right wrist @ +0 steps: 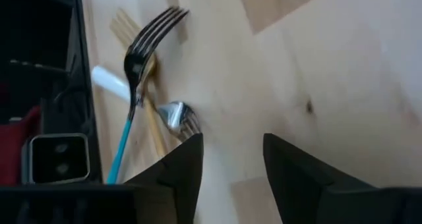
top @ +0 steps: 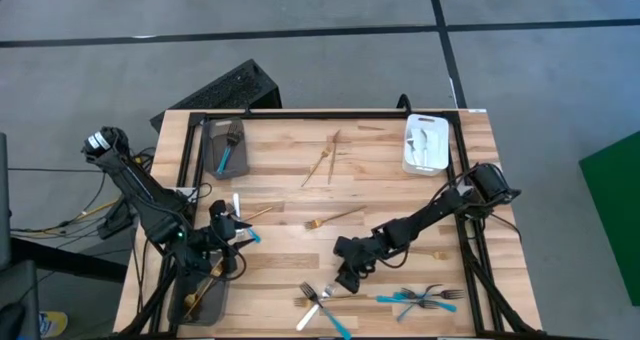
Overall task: Sort silverware by color (type)
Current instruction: Put the white fork into the white bin
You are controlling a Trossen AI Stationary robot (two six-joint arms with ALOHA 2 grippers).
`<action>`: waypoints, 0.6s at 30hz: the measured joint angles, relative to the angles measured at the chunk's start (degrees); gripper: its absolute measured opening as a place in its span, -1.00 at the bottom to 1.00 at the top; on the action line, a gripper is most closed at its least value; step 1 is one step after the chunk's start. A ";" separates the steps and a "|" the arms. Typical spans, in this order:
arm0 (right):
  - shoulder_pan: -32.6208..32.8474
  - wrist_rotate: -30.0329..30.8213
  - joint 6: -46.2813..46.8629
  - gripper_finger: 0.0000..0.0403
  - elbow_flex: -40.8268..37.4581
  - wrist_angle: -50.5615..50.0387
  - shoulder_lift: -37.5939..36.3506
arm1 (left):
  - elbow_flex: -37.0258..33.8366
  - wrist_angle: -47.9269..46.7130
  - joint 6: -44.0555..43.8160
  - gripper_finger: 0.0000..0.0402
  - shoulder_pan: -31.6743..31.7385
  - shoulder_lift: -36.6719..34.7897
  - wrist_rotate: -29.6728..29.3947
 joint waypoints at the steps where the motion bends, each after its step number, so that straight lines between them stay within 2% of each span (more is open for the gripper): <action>1: -0.02 -0.62 0.01 -0.11 0.00 -0.22 -0.05 | 0.00 0.00 -0.02 -0.16 0.00 0.00 0.01; 18: -0.28 -5.43 -0.01 -0.15 -0.04 2.56 -0.55 | 0.02 -0.02 0.03 -0.16 0.00 0.00 -0.03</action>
